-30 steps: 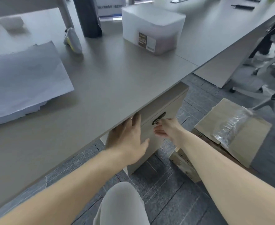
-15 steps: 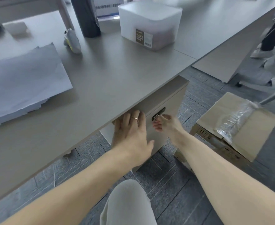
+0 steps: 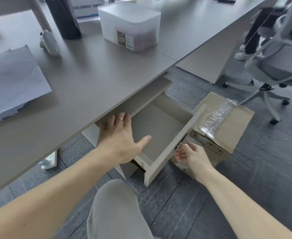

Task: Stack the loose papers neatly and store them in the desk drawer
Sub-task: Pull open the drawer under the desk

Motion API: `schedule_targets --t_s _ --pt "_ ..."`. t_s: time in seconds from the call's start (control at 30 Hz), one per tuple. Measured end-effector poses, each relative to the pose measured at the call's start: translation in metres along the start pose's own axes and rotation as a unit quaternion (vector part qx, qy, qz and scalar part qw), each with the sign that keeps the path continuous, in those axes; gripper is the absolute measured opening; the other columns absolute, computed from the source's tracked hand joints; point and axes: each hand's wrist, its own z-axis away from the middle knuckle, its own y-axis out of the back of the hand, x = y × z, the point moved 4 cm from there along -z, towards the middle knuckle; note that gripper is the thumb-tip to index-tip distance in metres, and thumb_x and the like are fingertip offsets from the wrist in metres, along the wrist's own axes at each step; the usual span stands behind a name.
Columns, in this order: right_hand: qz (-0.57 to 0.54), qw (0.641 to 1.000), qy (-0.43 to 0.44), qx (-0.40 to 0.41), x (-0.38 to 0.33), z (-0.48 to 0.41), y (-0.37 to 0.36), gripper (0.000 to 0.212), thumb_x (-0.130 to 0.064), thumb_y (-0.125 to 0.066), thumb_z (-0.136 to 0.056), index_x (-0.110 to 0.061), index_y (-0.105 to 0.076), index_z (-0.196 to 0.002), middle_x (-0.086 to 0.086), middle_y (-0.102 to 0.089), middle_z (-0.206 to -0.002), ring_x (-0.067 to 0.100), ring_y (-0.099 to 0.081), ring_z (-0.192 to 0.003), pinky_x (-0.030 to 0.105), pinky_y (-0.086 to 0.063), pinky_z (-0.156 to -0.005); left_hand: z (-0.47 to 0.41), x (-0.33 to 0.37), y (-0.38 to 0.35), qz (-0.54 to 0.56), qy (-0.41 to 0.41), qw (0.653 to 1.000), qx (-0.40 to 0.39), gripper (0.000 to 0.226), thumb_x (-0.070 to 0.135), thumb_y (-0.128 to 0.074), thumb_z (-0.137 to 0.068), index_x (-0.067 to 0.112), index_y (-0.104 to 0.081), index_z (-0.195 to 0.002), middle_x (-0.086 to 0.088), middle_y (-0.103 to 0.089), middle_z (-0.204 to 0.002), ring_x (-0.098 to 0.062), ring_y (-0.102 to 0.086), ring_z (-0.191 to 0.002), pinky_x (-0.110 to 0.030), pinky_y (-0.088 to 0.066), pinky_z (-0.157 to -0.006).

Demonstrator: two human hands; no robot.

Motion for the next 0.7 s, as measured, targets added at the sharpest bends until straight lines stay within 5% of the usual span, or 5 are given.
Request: schedule_targets --t_s 0.4,0.7 --pt "-0.011 0.999 -0.026 0.036 0.016 0.038 0.041 0.023 -0.013 -0.047 -0.104 -0.008 -0.065 -0.090 0.015 -0.067 -0.082 0.020 -0.063 -0.068 0.024 -0.054 -0.060 0.018 0.018 -0.002 -0.024 -0.002 0.999 -0.025 0.110 0.083 -0.030 -0.084 0.006 -0.009 -0.160 -0.012 -0.021 -0.166 -0.032 -0.023 -0.148 -0.051 -0.026 -0.116" --pt "0.004 0.999 -0.013 0.048 0.013 0.042 0.042 0.025 -0.008 -0.044 -0.102 -0.003 -0.064 -0.088 0.017 -0.065 -0.080 0.023 -0.063 -0.068 0.039 -0.057 -0.074 0.017 0.018 0.003 -0.022 -0.011 0.999 -0.025 0.110 0.082 -0.032 -0.084 0.005 -0.011 -0.160 -0.012 -0.022 -0.166 -0.031 -0.023 -0.148 -0.051 -0.026 -0.116"
